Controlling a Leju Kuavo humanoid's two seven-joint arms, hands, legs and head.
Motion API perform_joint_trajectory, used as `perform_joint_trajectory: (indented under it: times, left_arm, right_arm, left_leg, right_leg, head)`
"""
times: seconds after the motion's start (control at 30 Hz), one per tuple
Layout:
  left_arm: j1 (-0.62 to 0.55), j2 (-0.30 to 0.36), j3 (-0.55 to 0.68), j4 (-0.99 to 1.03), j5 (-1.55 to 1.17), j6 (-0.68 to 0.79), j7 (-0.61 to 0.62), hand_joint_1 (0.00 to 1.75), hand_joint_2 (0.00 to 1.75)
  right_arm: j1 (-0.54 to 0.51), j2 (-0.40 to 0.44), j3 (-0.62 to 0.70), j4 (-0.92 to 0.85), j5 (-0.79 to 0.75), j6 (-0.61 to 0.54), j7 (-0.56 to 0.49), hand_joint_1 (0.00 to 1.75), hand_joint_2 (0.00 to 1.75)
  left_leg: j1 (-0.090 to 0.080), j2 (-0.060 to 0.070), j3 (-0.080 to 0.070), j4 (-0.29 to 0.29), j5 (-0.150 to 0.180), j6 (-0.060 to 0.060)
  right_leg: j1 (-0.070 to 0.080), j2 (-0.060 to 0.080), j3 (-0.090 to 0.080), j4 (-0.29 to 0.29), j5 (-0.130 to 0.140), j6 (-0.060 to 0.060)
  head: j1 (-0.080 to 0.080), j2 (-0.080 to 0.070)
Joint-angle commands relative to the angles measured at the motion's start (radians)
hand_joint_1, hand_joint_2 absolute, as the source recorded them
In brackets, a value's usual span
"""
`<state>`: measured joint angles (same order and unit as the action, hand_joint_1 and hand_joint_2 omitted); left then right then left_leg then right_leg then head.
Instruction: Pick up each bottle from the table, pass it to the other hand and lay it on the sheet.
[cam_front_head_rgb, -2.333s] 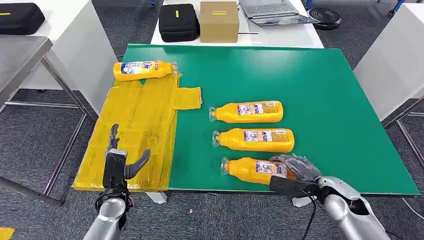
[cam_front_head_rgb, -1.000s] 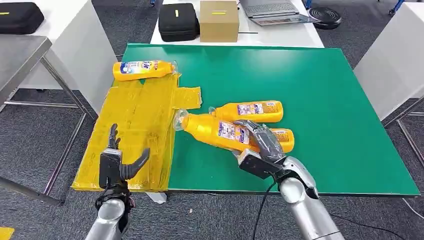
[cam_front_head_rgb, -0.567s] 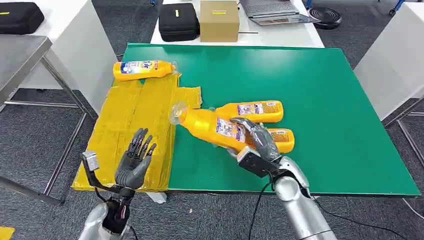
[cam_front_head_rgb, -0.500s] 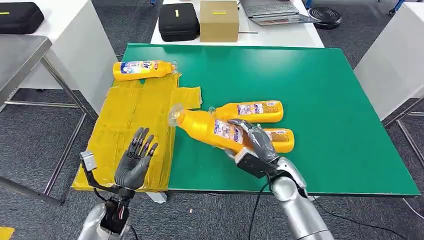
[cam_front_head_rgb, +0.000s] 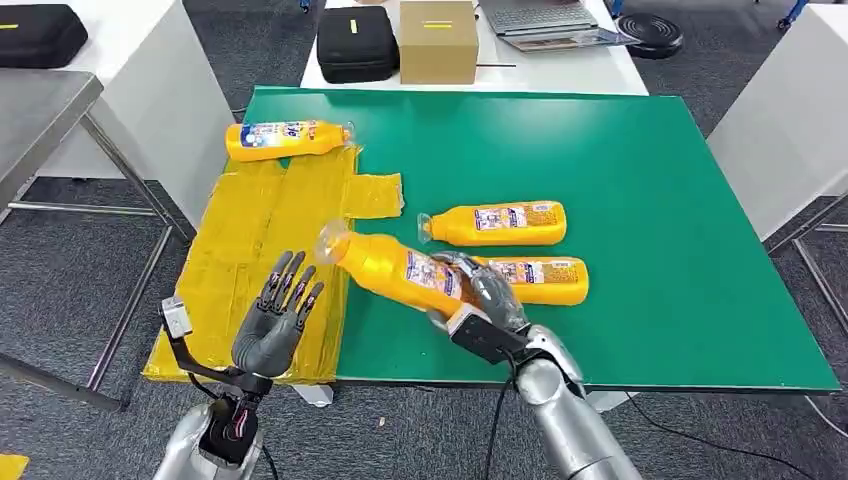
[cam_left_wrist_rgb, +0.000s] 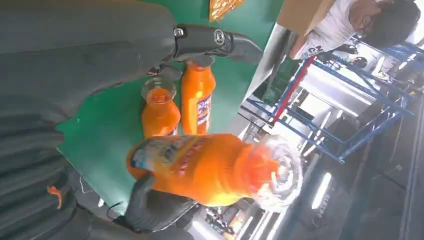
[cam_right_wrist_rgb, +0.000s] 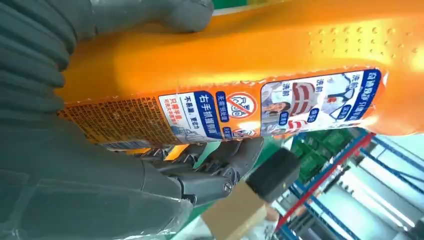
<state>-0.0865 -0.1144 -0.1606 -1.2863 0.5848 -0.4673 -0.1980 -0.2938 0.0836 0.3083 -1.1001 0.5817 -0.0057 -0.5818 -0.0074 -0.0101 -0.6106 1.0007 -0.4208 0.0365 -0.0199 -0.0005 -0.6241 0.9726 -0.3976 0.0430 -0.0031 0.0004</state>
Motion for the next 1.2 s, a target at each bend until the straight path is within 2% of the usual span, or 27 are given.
perform_joint_trajectory:
  times: [0.03, 0.1, 0.47, 0.57, 0.6, 0.7, 0.77, 1.2]
  left_arm:
    - [-0.089, 0.027, -0.062, 0.097, -0.100, 0.072, -0.031, 0.00, 1.75]
    - [-0.103, 0.020, -0.068, 0.114, -0.118, 0.089, -0.034, 0.00, 1.75]
    - [-0.139, 0.000, -0.086, 0.154, -0.249, 0.191, -0.086, 0.00, 1.75]
    - [-0.145, 0.000, -0.089, 0.167, -0.245, 0.183, -0.088, 0.00, 1.75]
    - [-0.148, 0.001, -0.090, 0.172, -0.241, 0.179, -0.089, 0.00, 1.75]
    - [-0.150, 0.003, -0.084, 0.181, -0.210, 0.157, -0.087, 0.00, 1.75]
    - [-0.145, 0.004, -0.075, 0.184, -0.126, 0.077, -0.058, 0.00, 1.75]
    - [-0.095, 0.041, -0.044, 0.120, -0.030, 0.022, -0.036, 0.00, 1.75]
  right_arm:
    - [-0.052, 0.050, 0.051, 0.140, -0.042, 0.006, -0.021, 1.75, 1.75]
    - [-0.046, 0.055, 0.059, 0.134, -0.053, 0.011, -0.026, 1.75, 1.75]
    - [-0.029, 0.080, 0.089, 0.130, -0.090, 0.040, -0.019, 1.75, 1.75]
    - [-0.029, 0.082, 0.097, 0.137, -0.096, 0.041, -0.019, 1.75, 1.75]
    - [-0.029, 0.083, 0.100, 0.140, -0.096, 0.042, -0.019, 1.75, 1.75]
    - [-0.032, 0.082, 0.106, 0.157, -0.095, 0.045, -0.009, 1.75, 1.75]
    - [-0.039, 0.077, 0.110, 0.176, -0.094, 0.046, -0.005, 1.75, 1.75]
    - [-0.020, 0.048, 0.054, 0.193, -0.090, 0.036, 0.013, 1.75, 1.75]
  left_leg:
    - [0.001, 0.001, 0.003, 0.000, -0.001, -0.002]
    - [0.002, 0.001, 0.007, 0.000, -0.003, -0.003]
    - [0.001, 0.000, 0.005, 0.000, -0.002, -0.002]
    - [0.001, 0.000, 0.004, 0.000, -0.001, -0.002]
    - [0.003, 0.001, 0.008, 0.001, -0.004, -0.003]
    - [0.001, 0.000, 0.003, 0.000, -0.001, -0.002]
    - [0.001, 0.001, 0.004, -0.001, -0.001, -0.002]
    - [0.002, 0.001, 0.005, -0.001, -0.002, -0.002]
  right_leg:
    - [0.001, 0.000, 0.003, -0.001, -0.001, -0.002]
    - [0.003, 0.000, 0.007, -0.001, -0.002, -0.003]
    - [0.001, -0.001, 0.005, 0.000, -0.002, -0.002]
    - [0.001, -0.001, 0.004, 0.000, -0.001, -0.002]
    - [0.003, 0.000, 0.008, 0.000, -0.003, -0.003]
    - [0.001, -0.001, 0.003, -0.001, -0.001, -0.001]
    - [0.001, 0.000, 0.004, -0.001, -0.001, -0.002]
    - [0.002, 0.001, 0.005, -0.001, -0.001, -0.002]
  head:
    - [0.000, 0.000]
    - [0.000, 0.000]
    - [0.000, 0.000]
    - [0.000, 0.000]
    - [0.000, 0.000]
    - [0.000, 0.000]
    - [0.000, 0.000]
    - [0.000, 0.000]
